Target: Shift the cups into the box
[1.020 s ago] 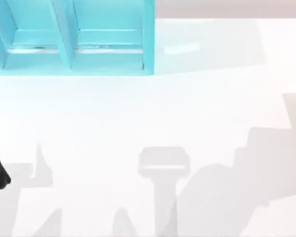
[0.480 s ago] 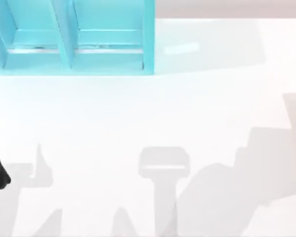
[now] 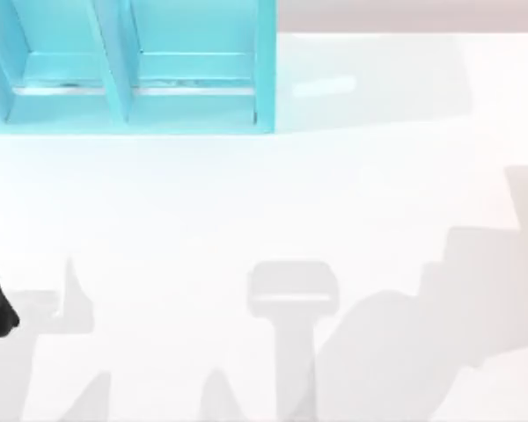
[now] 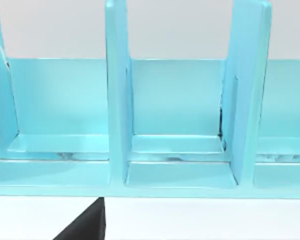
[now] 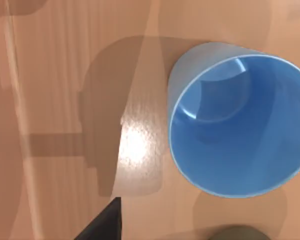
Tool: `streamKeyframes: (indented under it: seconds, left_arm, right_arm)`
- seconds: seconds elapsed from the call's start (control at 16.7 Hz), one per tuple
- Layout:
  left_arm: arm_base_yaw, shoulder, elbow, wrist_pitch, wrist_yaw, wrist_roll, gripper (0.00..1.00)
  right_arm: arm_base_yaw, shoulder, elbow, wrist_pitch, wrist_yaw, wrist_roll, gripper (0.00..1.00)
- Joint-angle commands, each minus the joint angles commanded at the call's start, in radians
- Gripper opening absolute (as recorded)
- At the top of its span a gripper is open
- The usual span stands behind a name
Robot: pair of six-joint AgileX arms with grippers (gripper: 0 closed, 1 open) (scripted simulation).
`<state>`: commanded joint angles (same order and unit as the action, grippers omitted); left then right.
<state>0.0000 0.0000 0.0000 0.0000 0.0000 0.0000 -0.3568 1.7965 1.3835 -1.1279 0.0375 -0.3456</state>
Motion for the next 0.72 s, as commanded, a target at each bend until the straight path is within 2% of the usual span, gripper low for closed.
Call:
streamKeyframes:
  seconds: [0.42,0.72]
  left_arm:
    - [0.000,0.000,0.000,0.000,0.000,0.000,1.00]
    - [0.000,0.000,0.000,0.000,0.000,0.000,1.00]
  right_arm:
    - [0.001,0.001,0.016,-0.016,0.000,0.000,1.00]
    - [-0.003,0.015,0.207,-0.201,0.002,-0.003,1.00]
